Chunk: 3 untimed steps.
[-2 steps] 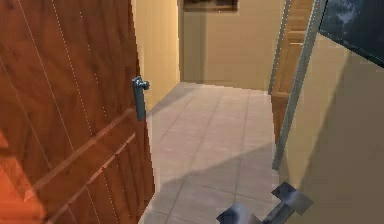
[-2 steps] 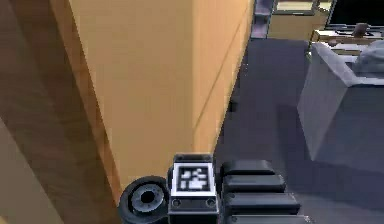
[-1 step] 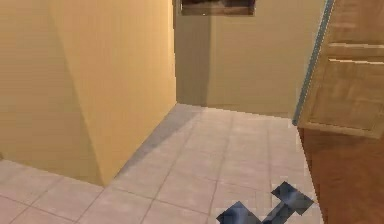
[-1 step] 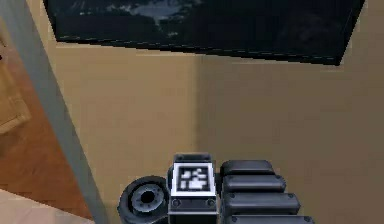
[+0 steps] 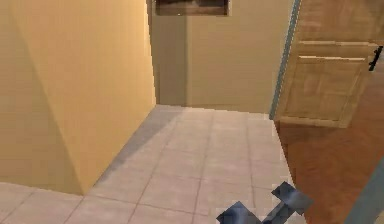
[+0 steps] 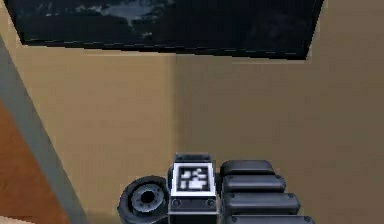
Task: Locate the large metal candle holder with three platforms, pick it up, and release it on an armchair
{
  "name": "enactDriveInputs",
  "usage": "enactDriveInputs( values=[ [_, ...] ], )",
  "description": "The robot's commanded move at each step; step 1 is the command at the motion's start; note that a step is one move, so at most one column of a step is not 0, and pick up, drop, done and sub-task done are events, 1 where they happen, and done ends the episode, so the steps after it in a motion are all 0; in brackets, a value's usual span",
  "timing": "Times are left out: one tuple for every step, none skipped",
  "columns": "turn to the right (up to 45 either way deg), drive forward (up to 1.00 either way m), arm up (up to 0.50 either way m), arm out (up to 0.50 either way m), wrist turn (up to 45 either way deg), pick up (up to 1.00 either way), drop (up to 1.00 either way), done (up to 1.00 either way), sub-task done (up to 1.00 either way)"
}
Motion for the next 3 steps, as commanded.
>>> enactDriveInputs(
  values=[
    [0.0,0.1,0.0,0.0,0.0,0.0,0.0,0.0,0.0],
    [-39.0,0.0,0.0,0.0,0.0,0.0,0.0,0.0,0.0],
    [0.0,0.95,0.0,0.0,0.0,0.0,0.0,0.0,0.0]
  ],
)
